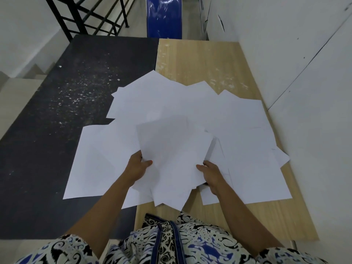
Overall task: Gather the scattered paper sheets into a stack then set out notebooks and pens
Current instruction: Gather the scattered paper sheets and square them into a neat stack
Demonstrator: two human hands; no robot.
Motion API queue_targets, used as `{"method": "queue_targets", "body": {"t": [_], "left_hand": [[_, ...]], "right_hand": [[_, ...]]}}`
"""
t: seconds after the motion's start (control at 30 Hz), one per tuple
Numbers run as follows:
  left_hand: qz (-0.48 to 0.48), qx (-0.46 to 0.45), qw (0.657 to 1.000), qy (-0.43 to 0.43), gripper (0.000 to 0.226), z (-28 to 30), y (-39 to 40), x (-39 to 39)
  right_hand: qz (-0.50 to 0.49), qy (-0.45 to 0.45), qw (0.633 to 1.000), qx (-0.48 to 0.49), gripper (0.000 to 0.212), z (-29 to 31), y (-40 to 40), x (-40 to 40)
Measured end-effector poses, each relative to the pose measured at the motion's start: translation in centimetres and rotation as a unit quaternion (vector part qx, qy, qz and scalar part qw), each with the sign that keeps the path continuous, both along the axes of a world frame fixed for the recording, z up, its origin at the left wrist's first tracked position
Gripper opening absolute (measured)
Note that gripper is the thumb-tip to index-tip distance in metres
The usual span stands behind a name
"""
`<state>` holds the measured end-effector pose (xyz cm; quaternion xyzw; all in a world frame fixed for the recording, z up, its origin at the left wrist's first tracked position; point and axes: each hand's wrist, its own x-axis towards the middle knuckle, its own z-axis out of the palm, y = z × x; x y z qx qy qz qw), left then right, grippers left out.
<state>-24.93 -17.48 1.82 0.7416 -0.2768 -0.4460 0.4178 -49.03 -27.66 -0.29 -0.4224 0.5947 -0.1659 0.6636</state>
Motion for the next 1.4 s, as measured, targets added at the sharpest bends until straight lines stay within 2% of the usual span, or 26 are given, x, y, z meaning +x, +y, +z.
{"method": "queue_targets", "body": {"t": [0.1,0.3,0.4,0.5,0.7,0.87,1.0,1.17,1.4], "left_hand": [[0.019,-0.043,0.999,-0.008,0.034,1.9,-1.0,0.7],[0.064,-0.124,0.99,-0.022,0.032,6.4,-3.9,1.9],[0.066,-0.153,0.986,-0.002,0.03,7.6,-5.0,2.2],[0.067,-0.171,0.983,0.019,0.031,8.3,-5.9,1.8],[0.088,-0.196,0.977,0.019,0.03,8.9,-6.8,1.0],[0.095,-0.221,0.97,0.02,0.04,9.2,-6.9,1.1],[0.11,-0.238,0.965,0.013,0.036,9.5,-7.4,0.9],[0.127,-0.232,0.964,0.022,0.054,9.0,-7.6,1.2],[0.11,-0.223,0.968,0.034,0.028,8.9,-7.2,0.7]], "right_hand": [[0.001,-0.014,0.997,-0.073,0.012,1.3,-1.0,0.3],[0.02,-0.046,0.981,-0.186,0.027,5.7,-3.5,1.5],[0.0,-0.04,0.977,-0.208,0.022,7.1,-4.6,2.0],[-0.034,-0.087,0.969,-0.227,0.029,8.5,-5.0,2.5],[-0.061,-0.121,0.959,-0.247,0.028,9.9,-4.7,3.3],[-0.075,-0.153,0.95,-0.261,0.029,10.6,-4.5,3.9],[-0.074,-0.17,0.949,-0.256,0.023,11.1,-4.2,4.5],[-0.068,-0.183,0.95,-0.245,0.036,10.6,-4.3,4.6],[-0.06,-0.168,0.959,-0.22,0.019,10.1,-4.2,4.9]]}}
